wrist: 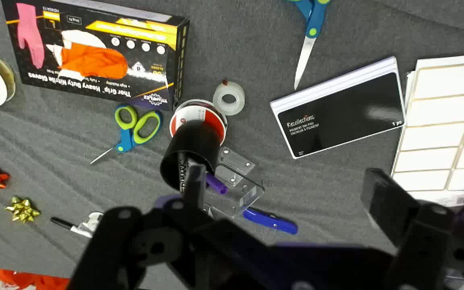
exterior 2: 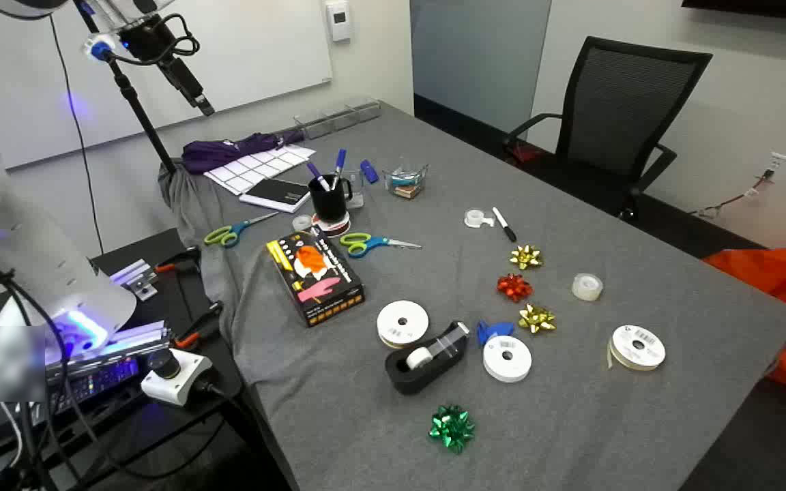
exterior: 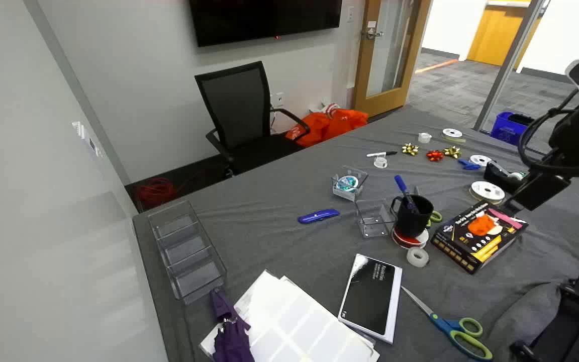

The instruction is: Put the green CD holder on the table

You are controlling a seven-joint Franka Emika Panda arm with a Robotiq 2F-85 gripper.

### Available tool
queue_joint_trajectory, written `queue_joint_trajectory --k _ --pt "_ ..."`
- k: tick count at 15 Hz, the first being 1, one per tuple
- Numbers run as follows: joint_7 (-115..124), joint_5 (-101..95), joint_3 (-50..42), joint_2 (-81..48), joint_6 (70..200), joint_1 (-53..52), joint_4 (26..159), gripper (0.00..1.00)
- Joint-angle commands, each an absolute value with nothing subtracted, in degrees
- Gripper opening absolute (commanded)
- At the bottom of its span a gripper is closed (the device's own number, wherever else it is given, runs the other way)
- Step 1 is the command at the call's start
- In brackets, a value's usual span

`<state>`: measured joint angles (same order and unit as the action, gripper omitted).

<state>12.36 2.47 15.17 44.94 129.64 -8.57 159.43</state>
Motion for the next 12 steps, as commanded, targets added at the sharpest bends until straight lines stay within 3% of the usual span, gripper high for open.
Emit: queue_joint_trajectory --k 1,12 --pt "12.65 2.07 14.77 44.87 129.44 -8.96 159.30 1.00" --pt "14.32 2.14 15.77 44.36 128.51 -8.70 158.55 1.00"
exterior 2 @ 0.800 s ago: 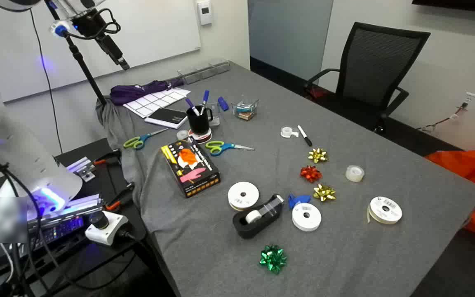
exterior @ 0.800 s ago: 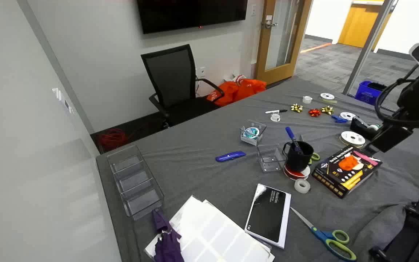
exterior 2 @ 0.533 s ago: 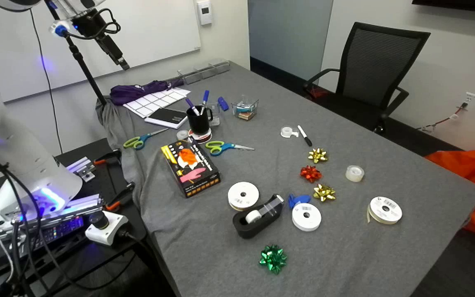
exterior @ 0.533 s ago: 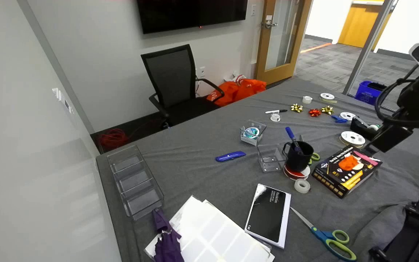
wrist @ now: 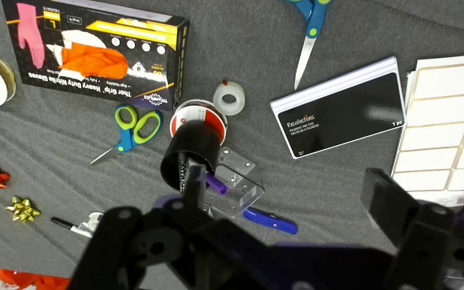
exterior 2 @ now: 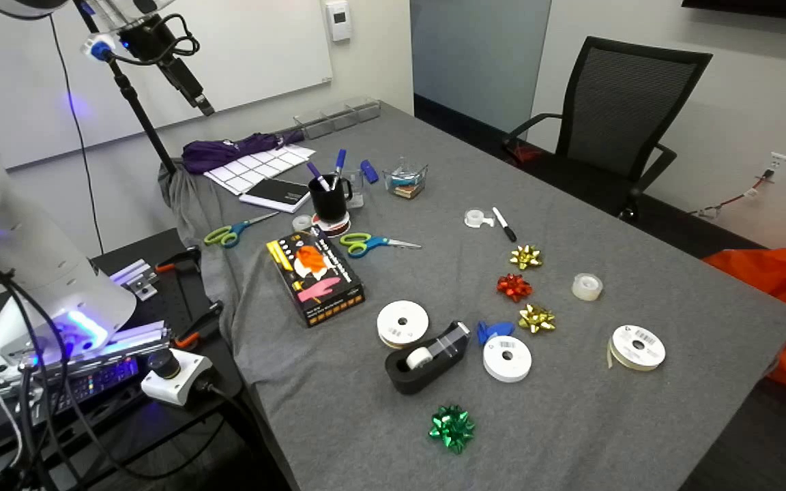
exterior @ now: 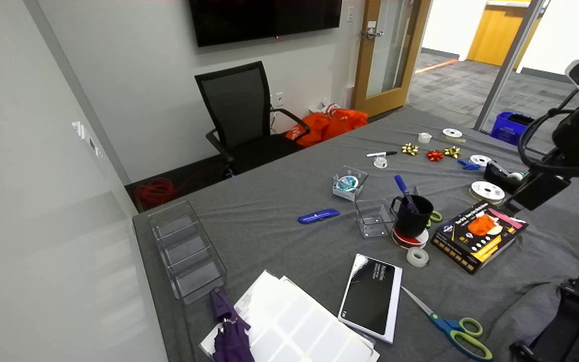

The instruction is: Put the green CD holder on the table

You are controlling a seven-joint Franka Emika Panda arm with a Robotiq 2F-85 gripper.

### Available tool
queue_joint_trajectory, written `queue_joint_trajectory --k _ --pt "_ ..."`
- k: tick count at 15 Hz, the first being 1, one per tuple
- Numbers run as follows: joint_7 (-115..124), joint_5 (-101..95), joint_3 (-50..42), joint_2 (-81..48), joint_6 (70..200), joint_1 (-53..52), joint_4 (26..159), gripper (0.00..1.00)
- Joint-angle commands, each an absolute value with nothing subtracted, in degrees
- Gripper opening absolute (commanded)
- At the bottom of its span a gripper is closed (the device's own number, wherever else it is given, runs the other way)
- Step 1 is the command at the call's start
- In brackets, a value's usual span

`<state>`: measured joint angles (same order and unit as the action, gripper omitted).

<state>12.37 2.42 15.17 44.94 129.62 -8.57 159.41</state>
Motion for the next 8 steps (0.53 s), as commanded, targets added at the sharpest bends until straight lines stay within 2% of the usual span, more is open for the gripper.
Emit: queue_joint_trajectory --k 1,8 --pt "16.02 2.53 16.38 43.83 128.46 -8.42 157.97 1.00" --pt "35.82 1.54 22.39 35.58 128.02 -1.77 149.71 1.00"
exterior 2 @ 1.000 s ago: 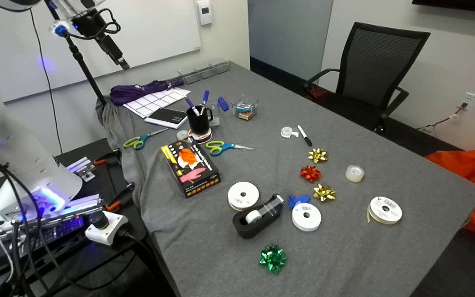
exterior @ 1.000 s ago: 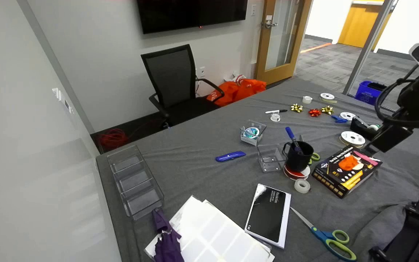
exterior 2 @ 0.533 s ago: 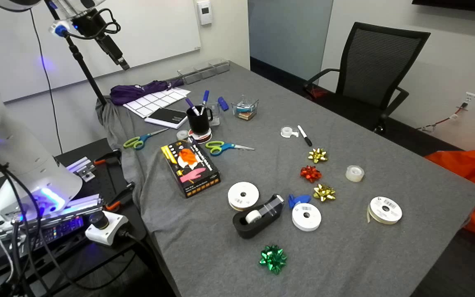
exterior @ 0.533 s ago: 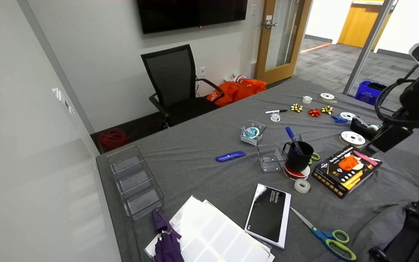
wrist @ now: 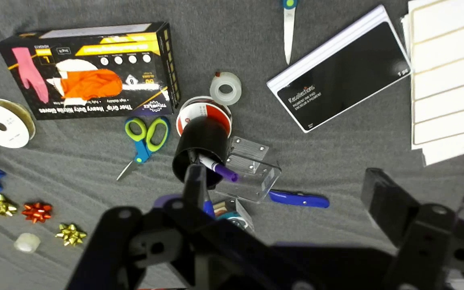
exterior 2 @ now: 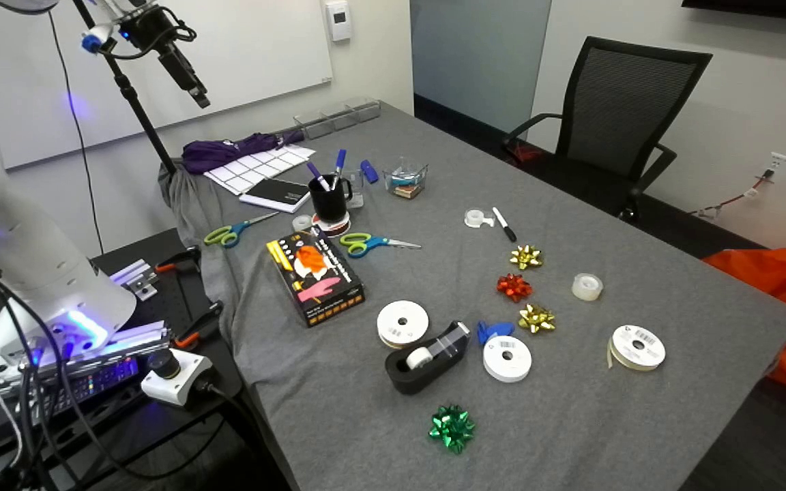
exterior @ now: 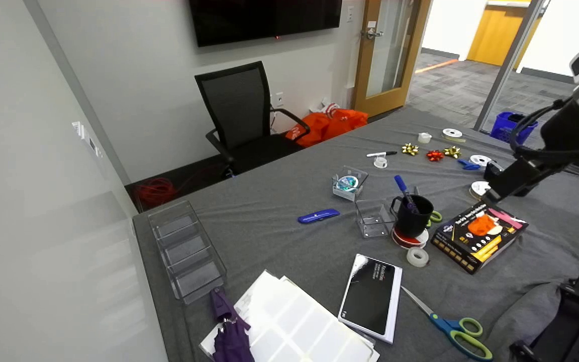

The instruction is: Put the green CD holder on the table

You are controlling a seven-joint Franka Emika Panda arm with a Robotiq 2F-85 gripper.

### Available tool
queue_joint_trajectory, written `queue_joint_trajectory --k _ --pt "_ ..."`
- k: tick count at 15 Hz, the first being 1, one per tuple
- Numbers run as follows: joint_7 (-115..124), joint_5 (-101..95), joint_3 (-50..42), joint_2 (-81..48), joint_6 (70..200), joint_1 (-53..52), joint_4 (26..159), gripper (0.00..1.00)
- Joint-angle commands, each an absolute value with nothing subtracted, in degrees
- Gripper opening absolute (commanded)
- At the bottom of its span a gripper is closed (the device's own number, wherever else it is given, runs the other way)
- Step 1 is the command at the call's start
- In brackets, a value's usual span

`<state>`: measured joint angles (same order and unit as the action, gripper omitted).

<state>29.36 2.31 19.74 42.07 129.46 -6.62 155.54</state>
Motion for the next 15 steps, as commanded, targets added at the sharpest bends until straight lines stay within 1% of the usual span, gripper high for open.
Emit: queue_joint_trajectory --k 1,4,8,15 --pt "38.97 1.19 22.94 33.84 127.39 -0.48 147.89 1.00" --pt "46.92 -1.16 23.04 27.22 124.55 2.82 141.32 1.00" --pt "54.58 -3.46 20.61 16.86 123.87 4.04 132.77 1.00" --pt "66.14 -3.09 15.70 -1.14 125.45 -0.41 115.45 1.00"
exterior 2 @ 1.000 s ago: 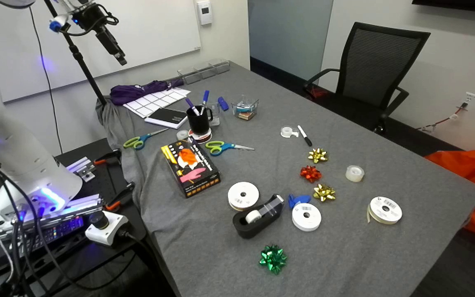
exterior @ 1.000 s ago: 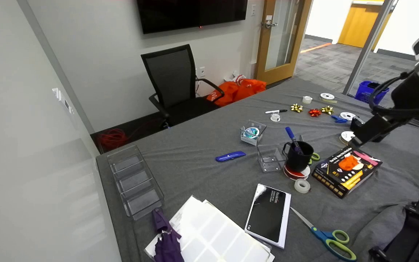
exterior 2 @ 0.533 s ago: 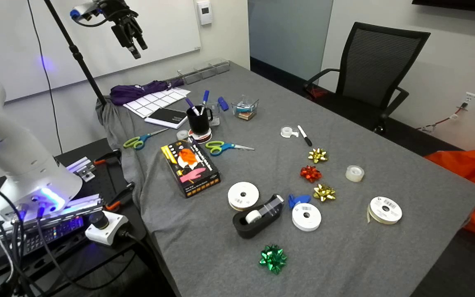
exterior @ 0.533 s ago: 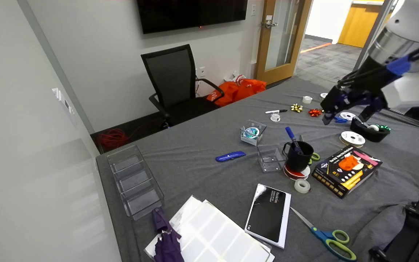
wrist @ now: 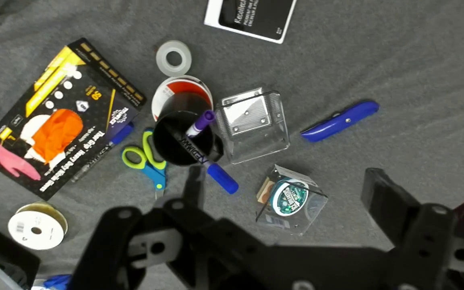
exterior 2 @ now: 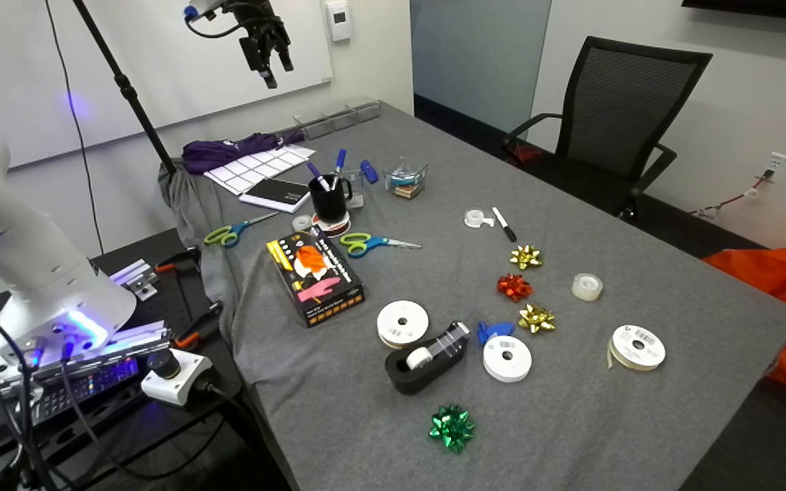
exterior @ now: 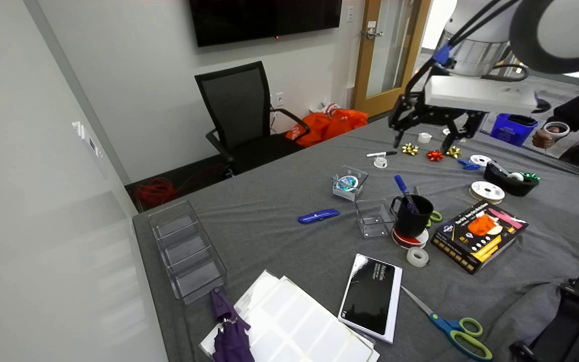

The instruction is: Put the green CD holder on the table

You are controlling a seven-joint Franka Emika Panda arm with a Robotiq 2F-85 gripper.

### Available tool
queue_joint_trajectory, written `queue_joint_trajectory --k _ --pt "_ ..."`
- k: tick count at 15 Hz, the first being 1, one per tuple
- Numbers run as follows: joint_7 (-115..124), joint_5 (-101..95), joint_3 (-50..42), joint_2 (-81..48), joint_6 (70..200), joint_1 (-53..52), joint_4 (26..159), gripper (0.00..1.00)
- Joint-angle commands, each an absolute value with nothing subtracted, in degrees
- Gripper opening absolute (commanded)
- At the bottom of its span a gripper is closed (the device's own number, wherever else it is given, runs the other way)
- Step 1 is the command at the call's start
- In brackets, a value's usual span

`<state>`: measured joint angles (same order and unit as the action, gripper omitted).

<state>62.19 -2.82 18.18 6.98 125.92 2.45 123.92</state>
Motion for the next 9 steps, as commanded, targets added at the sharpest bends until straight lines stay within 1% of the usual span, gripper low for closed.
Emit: queue_joint_trajectory --k 1,6,7,9 --pt "66.48 -2.61 14.67 -3.37 125.64 -1.25 112.97 1.00" --pt "67.19 -4.70 9.41 -10.55 123.21 -4.51 103.84 1.00" --pt "66.01 -2.77 9.08 -7.43 125.47 -4.99 108.11 1.00" --pt "65.97 -3.21 7.99 -9.42 125.23 -5.41 105.85 1.00"
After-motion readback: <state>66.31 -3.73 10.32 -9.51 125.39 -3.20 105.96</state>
